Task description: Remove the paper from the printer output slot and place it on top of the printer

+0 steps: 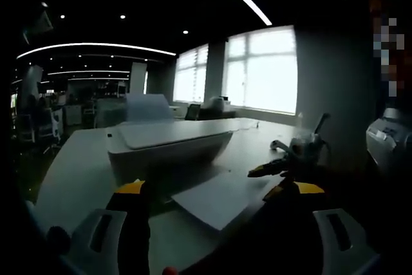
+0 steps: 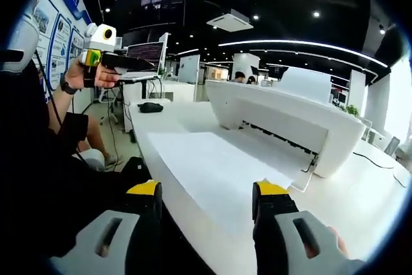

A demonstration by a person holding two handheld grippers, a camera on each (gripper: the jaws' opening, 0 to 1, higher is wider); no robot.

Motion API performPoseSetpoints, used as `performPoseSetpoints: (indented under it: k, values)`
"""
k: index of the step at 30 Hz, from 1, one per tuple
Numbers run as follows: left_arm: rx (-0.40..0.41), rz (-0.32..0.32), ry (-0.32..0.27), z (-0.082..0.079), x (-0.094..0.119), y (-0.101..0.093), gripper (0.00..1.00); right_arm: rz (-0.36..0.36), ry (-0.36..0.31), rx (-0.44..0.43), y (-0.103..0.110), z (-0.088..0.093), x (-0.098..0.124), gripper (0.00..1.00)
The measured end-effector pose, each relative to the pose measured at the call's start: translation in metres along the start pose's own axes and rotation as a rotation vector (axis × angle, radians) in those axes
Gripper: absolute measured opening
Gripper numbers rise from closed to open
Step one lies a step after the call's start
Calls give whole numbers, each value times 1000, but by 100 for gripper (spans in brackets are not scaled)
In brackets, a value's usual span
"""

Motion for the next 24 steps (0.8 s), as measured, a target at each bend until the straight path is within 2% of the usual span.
performPoseSetpoints:
  k: [24]
  values:
    - [-6, 3, 3, -2, 0, -1, 92, -4, 1, 12, -2, 0, -3, 49]
Point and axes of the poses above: the point that each gripper's makers call its tool centre point, and the gripper's own axes: x roughly backward along the fingers, y roughly to its left, z roughly out of its underside, the point moved 2 cm from there along x, roughly backward along the fingers, and after that the axes turned 10 degrees about z, right-handed, at the moved point
